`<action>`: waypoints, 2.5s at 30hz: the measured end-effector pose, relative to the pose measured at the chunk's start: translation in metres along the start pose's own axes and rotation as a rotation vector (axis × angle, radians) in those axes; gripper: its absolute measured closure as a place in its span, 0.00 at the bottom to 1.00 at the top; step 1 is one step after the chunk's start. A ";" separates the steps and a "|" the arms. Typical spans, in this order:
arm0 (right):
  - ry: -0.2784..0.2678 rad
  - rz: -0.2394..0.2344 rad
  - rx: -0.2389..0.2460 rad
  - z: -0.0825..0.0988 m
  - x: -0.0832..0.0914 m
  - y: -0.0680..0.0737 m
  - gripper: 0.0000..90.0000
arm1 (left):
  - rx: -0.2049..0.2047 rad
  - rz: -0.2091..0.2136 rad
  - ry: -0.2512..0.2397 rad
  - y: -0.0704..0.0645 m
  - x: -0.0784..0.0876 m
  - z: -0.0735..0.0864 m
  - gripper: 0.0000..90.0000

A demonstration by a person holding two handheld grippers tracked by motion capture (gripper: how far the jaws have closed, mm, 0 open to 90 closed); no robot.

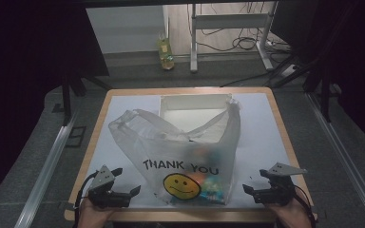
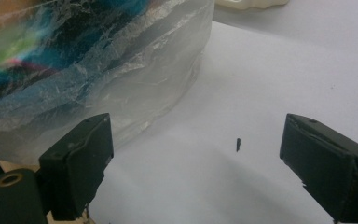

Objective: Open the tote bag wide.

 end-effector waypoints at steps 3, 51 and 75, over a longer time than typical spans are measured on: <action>0.007 -0.004 0.001 0.001 0.000 0.000 0.12 | 0.003 0.002 -0.003 0.000 0.001 0.000 0.06; -0.026 -0.076 0.165 -0.009 0.029 0.045 0.99 | -0.098 0.110 -0.021 -0.029 0.018 -0.005 0.96; -0.057 -0.204 0.244 -0.022 0.043 0.107 0.99 | -0.144 0.188 -0.077 -0.074 0.029 -0.028 0.99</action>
Point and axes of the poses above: each handheld gripper's, and its own axes: x roughly backward along the jaws, z roughly out of its underside, y roughly to its left, the point moved 10 cm from there along -x, roughly forward along the jaws, and after that the axes turned 15 degrees about y, right-handed, at the moved point
